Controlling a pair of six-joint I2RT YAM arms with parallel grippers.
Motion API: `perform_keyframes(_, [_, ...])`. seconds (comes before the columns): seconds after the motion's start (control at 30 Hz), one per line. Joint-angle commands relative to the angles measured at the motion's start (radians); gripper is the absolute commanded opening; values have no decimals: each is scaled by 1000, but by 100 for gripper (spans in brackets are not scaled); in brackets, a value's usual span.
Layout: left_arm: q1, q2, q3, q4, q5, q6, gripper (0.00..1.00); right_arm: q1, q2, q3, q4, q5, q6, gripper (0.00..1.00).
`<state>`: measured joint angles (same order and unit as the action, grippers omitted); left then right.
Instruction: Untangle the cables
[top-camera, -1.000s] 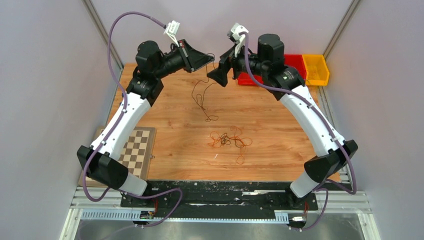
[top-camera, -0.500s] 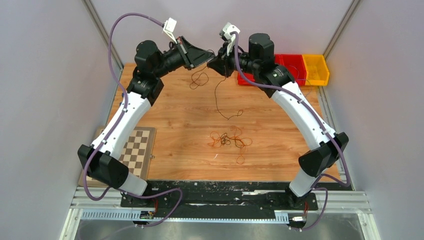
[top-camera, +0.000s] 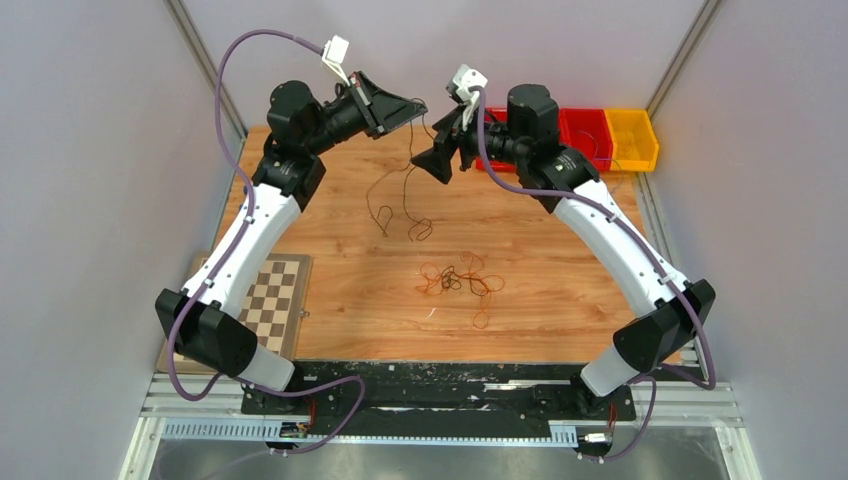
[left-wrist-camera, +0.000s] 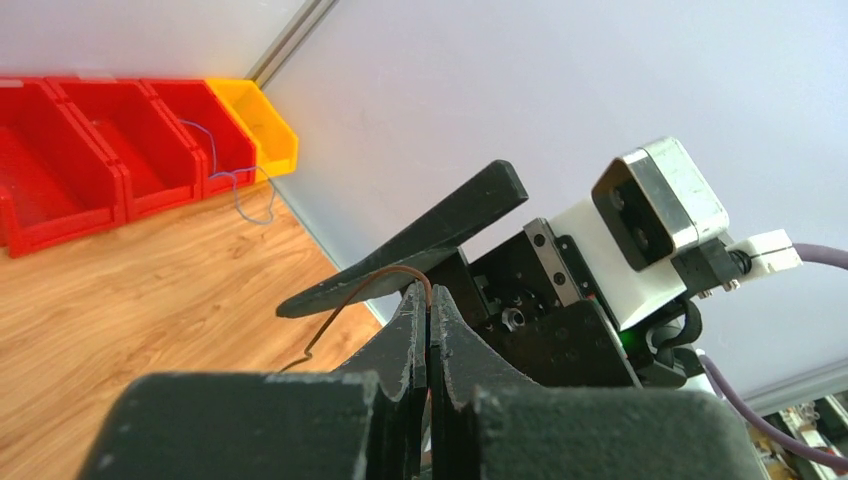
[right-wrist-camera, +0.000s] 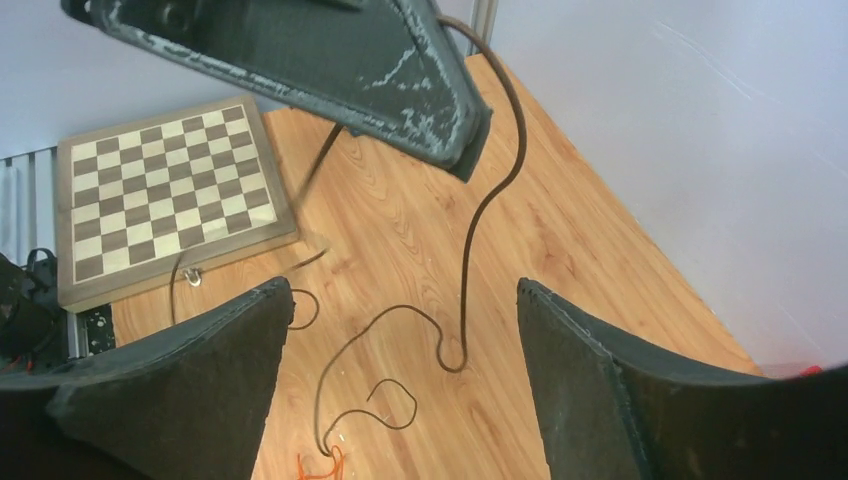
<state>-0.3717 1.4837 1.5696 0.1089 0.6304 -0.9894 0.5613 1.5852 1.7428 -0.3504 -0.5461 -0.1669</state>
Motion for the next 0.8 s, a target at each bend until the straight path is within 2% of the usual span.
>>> perform_keyframes(0.0, [6,-11,4,47,2,-17,0,-3,-60,-20,37,35,-51,86])
perform_keyframes(0.27, [6,-12,1,50,-7,-24,0,-7,-22,54,14,97,-57,100])
perform_keyframes(0.43, [4,-1,-1,63,-39,-74,2,16,6,78,105,108,51,100])
perform_keyframes(0.5, [3,6,10,58,-58,-94,13,23,12,66,148,121,69,98])
perform_keyframes(0.53, [2,11,18,31,-67,-101,14,30,21,69,153,125,68,96])
perform_keyframes(0.67, [0,17,42,-21,-113,-158,17,49,49,75,161,152,60,87])
perform_keyframes(0.77, [0,12,40,-15,-111,-175,16,49,68,81,183,180,60,73])
